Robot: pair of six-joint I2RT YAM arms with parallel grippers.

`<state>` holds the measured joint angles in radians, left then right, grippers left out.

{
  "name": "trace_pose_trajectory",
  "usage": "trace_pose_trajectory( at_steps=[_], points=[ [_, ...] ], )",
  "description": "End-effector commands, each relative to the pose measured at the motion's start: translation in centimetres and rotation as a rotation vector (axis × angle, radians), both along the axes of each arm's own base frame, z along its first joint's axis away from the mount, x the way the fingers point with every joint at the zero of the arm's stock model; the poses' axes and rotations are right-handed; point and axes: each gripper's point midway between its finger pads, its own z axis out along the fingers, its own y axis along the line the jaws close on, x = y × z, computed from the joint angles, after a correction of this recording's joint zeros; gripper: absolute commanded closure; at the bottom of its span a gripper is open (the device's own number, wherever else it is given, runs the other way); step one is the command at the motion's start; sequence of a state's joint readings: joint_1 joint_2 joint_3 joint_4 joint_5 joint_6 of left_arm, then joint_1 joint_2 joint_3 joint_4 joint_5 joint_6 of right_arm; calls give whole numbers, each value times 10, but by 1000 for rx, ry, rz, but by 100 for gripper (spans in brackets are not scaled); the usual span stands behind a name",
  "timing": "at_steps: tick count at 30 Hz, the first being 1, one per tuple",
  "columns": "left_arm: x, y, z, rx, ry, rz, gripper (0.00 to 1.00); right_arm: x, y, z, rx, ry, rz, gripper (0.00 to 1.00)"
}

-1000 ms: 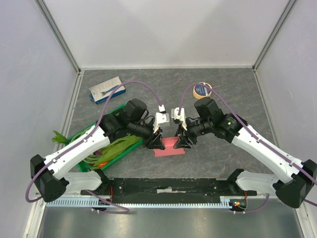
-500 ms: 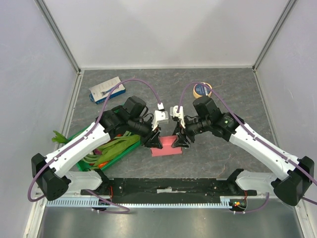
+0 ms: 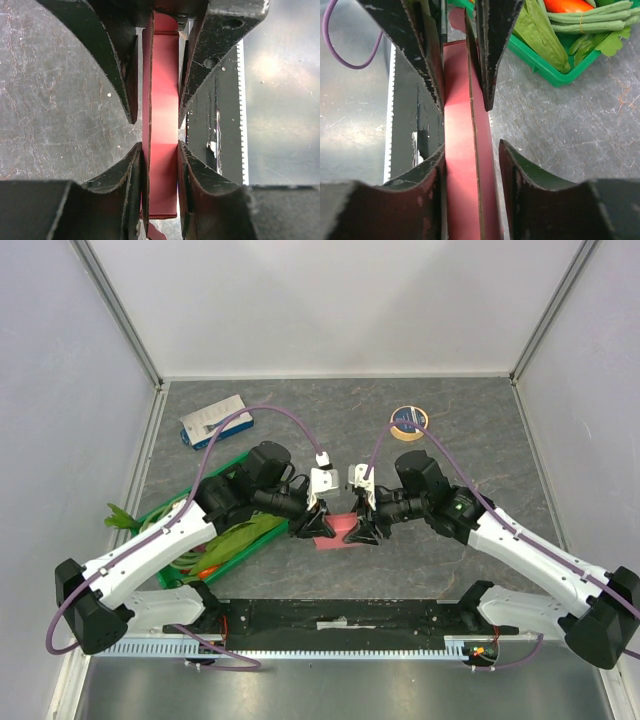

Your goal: Fold the paper box

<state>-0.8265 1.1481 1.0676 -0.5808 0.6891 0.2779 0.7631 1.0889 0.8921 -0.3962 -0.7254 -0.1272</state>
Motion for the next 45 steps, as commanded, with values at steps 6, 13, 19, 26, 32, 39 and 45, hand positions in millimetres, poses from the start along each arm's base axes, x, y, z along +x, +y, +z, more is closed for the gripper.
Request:
trace_pose_trajectory(
  at_steps=[6,13,19,26,32,39,45],
  points=[
    [8,-10,29,-113,-91,9,63,28,3,20,71,-132,-133,67],
    [31,-10,37,-151,-135,160,57,35,-5,16,99,-195,-194,70],
    [36,-10,28,-222,-122,239,60,39,-13,13,107,-263,-224,70],
    [40,-17,20,-340,-146,276,73,56,-33,8,45,-402,-309,48],
    [72,-36,-27,-205,-214,274,76,95,-86,-15,-316,-673,-379,4],
    [100,-47,-75,-68,-300,232,76,96,-100,-22,-339,-791,-167,2],
    [100,-49,-99,-59,-338,184,76,86,-65,-52,-249,-727,29,5]
  ],
)
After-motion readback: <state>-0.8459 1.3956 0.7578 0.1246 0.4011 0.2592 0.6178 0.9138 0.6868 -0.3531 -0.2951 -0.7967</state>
